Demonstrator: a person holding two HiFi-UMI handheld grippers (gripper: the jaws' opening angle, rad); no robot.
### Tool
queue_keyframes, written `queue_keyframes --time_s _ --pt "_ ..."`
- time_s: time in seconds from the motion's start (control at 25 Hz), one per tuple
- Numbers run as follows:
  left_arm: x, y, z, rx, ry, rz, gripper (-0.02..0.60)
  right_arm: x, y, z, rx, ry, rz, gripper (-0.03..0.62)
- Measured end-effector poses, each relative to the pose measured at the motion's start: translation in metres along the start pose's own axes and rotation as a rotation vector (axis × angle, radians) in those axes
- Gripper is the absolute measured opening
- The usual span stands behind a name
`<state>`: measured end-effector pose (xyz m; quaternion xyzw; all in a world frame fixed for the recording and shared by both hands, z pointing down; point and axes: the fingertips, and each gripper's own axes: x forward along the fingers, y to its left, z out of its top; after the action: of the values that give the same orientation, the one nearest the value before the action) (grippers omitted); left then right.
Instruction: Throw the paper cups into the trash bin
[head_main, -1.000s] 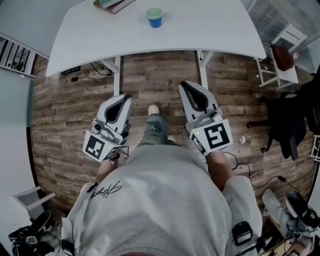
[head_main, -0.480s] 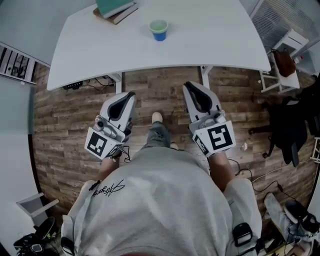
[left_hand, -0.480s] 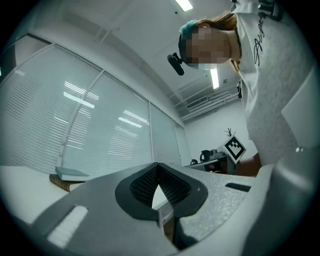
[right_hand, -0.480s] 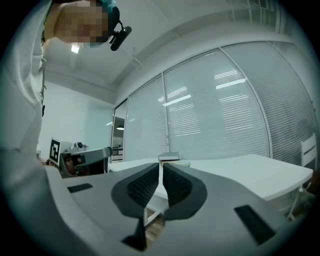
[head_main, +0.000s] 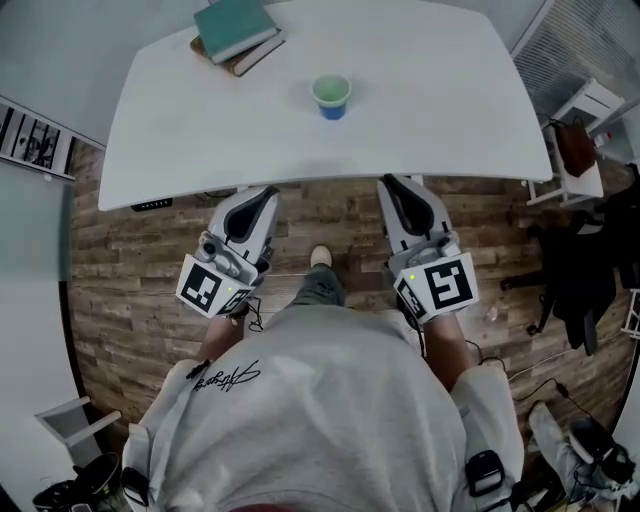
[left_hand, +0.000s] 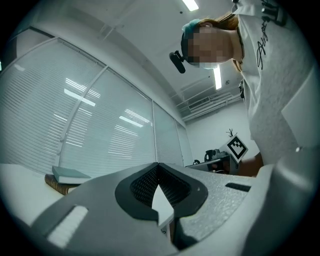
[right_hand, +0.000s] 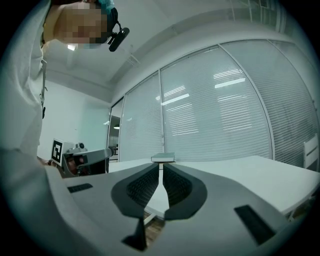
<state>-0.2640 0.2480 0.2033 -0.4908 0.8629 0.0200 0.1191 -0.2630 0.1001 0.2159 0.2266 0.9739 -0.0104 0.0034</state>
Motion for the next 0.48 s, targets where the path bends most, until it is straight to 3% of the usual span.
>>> queue_keyframes --time_s 0.48 --pt "0.042 0.07 -0.001 -0.002 -0.003 -0.04 0.004 0.068 -0.034 0.016 0.02 -0.021 -0.048 0.011"
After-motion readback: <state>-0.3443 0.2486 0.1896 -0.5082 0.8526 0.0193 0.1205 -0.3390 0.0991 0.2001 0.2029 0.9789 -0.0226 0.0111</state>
